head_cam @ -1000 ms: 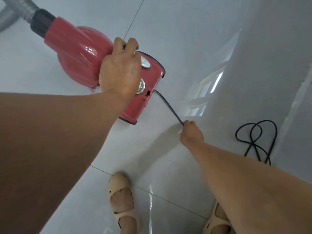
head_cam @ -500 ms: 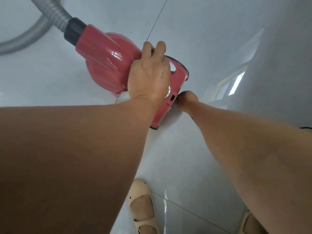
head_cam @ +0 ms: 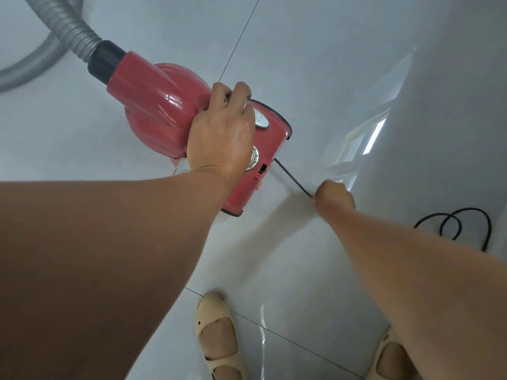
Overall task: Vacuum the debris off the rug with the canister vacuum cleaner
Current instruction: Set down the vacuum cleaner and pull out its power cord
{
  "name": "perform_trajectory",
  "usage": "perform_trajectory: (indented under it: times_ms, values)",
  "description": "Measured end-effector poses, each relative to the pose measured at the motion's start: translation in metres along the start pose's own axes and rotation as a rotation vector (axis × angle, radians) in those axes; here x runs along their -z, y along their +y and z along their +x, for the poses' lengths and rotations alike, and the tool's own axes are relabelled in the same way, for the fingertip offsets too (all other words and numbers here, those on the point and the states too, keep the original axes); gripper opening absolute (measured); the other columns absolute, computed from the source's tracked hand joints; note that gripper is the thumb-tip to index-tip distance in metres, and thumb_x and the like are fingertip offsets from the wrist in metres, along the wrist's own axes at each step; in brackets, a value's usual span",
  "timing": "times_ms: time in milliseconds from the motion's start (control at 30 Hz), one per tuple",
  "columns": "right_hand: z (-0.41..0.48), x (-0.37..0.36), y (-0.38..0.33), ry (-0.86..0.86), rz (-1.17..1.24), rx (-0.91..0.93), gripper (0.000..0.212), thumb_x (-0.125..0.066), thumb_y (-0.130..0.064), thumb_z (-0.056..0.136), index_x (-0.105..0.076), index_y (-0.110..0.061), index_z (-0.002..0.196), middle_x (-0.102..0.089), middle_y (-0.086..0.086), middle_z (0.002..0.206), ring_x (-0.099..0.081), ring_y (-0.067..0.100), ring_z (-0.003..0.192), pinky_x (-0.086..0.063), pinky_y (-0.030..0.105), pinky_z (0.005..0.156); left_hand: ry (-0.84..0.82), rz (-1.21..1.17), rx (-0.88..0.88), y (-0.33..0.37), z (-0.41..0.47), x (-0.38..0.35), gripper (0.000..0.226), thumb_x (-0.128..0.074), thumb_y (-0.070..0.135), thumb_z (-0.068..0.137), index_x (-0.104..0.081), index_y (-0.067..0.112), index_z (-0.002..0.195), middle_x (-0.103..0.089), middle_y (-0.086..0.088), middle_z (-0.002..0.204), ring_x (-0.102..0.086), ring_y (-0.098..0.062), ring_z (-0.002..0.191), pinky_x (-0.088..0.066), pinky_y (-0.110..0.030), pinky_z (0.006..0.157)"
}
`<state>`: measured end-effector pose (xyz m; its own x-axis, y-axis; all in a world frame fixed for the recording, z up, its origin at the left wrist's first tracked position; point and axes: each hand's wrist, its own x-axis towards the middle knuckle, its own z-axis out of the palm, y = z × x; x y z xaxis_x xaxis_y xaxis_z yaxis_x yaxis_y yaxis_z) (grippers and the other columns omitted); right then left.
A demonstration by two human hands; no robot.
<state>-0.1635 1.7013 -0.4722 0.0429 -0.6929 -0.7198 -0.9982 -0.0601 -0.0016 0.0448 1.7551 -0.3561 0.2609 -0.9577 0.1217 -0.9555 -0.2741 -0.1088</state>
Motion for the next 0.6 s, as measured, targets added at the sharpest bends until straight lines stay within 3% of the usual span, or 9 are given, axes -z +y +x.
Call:
perform_trajectory:
  times_ms: [267,467,600]
  values:
    - [-0.029,-0.013,0.040,-0.079,-0.196,-0.086,0.037,-0.041,0.000,0.094,-0.060,-0.007,0.125,-0.058,0.013,0.129,-0.056,0.032,0.121,-0.048,0.037,0.094,0.001,0.013,0.006,0.000,0.000,-0.002,0.020,-0.056,-0.003,0.072,-0.066,0.013,0.071,-0.061,0.003,0.113,-0.058,-0.026,0.098,-0.035,-0.026,0.048]
    - [-0.047,-0.006,0.036,-0.052,-0.014,0.140,0.043,-0.039,0.000,0.095,-0.057,-0.011,0.132,-0.054,0.011,0.135,-0.052,0.030,0.125,-0.041,0.035,0.102,-0.033,-0.039,0.019,-0.001,0.002,0.002,0.021,-0.048,-0.002,0.082,-0.067,0.006,0.084,-0.057,-0.002,0.122,-0.053,-0.032,0.107,-0.042,-0.034,0.054]
    - [-0.071,-0.009,0.046,-0.104,0.113,0.218,0.043,-0.052,-0.012,0.097,-0.048,-0.018,0.140,-0.048,0.005,0.140,-0.047,0.022,0.129,-0.037,0.032,0.105,-0.158,-0.031,0.017,-0.003,0.001,0.009,0.023,-0.045,0.000,0.088,-0.066,0.001,0.096,-0.053,-0.007,0.128,-0.048,-0.037,0.112,-0.042,-0.042,0.064]
